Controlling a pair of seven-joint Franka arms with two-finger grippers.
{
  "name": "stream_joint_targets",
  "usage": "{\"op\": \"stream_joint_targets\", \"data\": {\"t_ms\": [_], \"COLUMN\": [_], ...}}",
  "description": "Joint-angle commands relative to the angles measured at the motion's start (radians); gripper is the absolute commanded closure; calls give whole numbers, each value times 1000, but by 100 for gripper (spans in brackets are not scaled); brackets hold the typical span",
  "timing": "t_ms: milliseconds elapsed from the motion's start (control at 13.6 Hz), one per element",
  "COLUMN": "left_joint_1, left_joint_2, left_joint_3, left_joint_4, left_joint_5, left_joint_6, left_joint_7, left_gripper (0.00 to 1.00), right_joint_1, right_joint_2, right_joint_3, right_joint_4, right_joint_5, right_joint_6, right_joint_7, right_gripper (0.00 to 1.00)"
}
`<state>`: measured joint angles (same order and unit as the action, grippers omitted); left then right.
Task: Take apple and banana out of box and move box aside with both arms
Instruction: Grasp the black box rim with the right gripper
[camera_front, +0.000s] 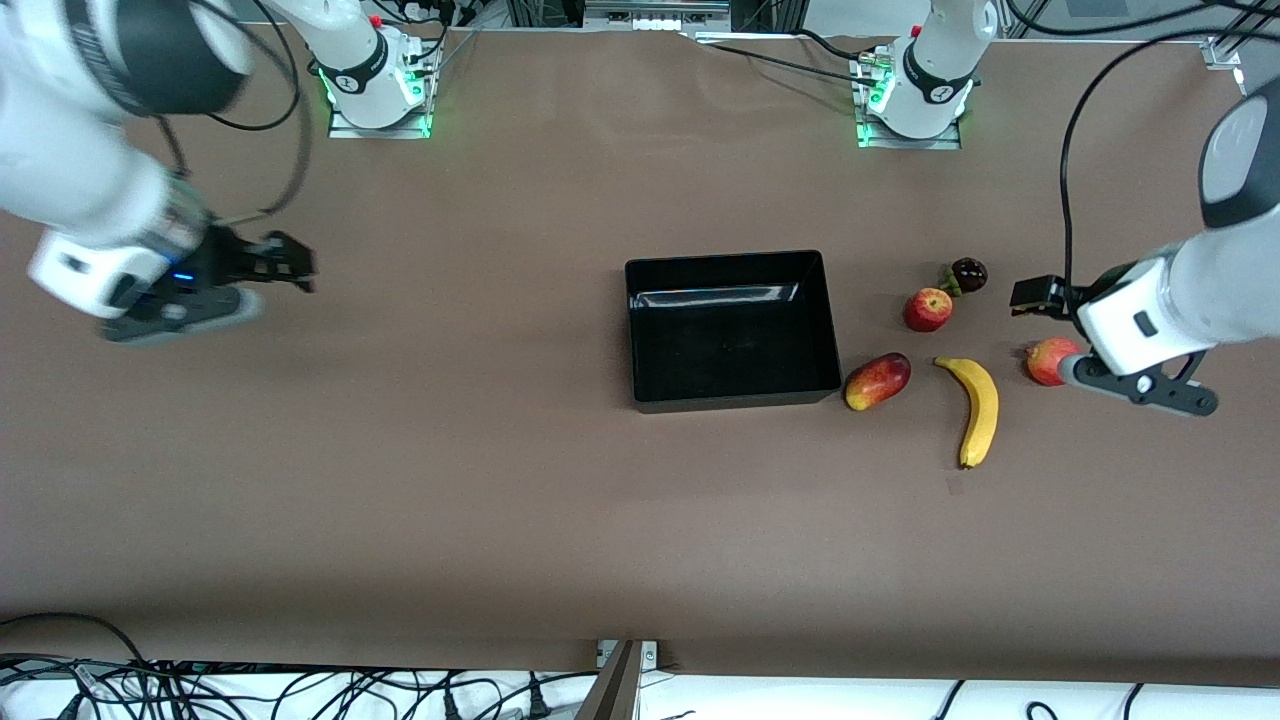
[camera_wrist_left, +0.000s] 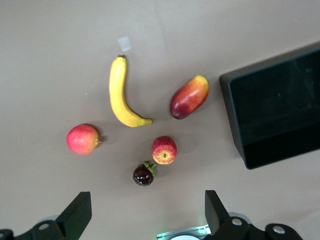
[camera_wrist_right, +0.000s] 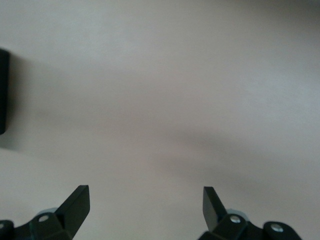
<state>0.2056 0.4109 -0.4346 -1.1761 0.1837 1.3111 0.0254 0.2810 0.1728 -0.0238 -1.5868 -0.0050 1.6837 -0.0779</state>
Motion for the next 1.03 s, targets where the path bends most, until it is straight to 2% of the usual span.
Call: {"op": "stream_joint_targets", "data": {"t_ms": [0,147,294,368,589,736,957], "left_joint_1": [-130,-199,-241,-265,-305,-316,-322], "left_joint_2": [-85,-199,-298,-335,-458,-484,-460], "left_joint_3": [178,297,423,476,488,484,465], "left_joint_4": [-69,-222,-377,-437,-600,-608,-570], "left_joint_5": [-15,-67,-192,-229,-195,-124,-122], "left_joint_6": [26,158,282,345,471,476,433], "left_joint_7": [-24,-30,-29,-21,-32,-33,-30], "left_gripper": [0,0,0,0,0,0,0], "right_joint_1": [107,197,275,312,415,473,520], "right_joint_2": [103,180,266,302,401,442,500], "right_joint_3": [-2,-1,-4,-4,-4,-5,-10], "right_joint_4": [25,28,28,28,28,30,30], "right_joint_5": [3,32,169,178,177,172,155], "right_joint_6": [0,133,262,327,477,551,648], "right_joint_7": [-5,12,97,166,343,427,478], "right_gripper": [0,0,0,0,0,0,3]}}
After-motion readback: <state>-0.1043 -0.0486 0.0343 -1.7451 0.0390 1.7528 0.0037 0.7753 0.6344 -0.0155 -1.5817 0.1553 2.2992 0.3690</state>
